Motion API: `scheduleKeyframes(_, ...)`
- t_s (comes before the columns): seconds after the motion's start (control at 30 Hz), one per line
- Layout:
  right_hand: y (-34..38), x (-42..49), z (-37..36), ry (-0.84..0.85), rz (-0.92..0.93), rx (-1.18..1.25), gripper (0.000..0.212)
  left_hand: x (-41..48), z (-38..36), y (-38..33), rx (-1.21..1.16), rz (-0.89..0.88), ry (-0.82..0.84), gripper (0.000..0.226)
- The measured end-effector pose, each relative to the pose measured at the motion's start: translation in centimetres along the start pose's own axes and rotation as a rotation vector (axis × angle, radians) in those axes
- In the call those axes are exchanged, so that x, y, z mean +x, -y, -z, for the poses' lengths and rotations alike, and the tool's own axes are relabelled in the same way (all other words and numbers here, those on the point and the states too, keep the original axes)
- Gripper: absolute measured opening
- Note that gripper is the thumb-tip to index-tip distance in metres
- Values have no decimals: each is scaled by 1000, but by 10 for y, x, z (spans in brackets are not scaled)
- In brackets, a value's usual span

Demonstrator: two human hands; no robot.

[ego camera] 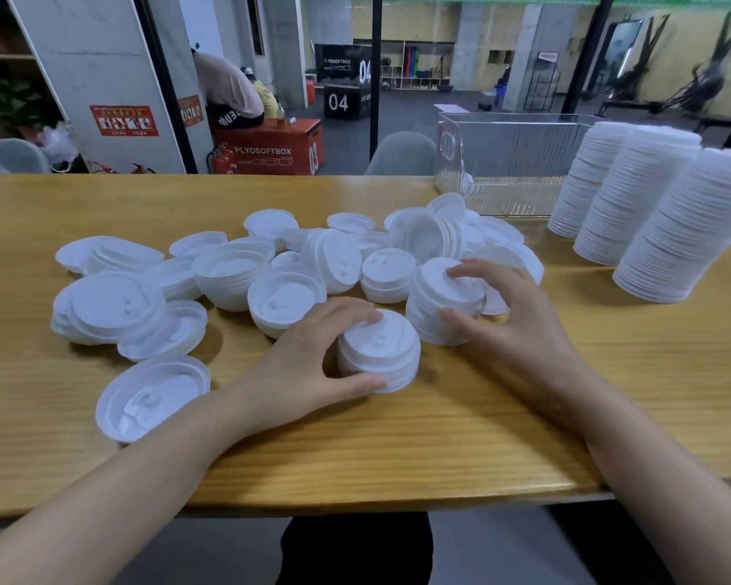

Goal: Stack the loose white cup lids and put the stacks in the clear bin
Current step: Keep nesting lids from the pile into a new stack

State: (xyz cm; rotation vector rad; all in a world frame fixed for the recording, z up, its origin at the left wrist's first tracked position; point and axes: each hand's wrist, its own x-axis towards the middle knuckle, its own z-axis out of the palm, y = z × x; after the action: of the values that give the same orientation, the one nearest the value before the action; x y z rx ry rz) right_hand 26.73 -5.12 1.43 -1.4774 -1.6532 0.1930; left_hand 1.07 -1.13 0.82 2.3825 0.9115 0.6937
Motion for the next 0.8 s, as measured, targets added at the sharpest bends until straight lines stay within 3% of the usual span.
scheduleKeyframes(0.17, -1, 2, 0, -71, -5, 29, 37, -8, 2, -6, -111, 18, 32, 56)
scheduleKeyframes(0.27, 8, 0, 2, -82, 2, 146, 46, -9, 1, -9, -180, 41, 55, 67)
scheduleKeyframes(0.4, 23, -9, 5, 140, 105, 282, 44, -10, 0, -6, -239, 106, 68, 97)
scheduleKeyframes(0.5, 26, -15, -2, 288, 172, 267, 43, -10, -1, -5, -268, 145, 76, 105)
scheduleKeyframes(0.8, 25, -15, -15, 339, 257, 82, 45, -10, -1, -7, -256, 153, 86, 109)
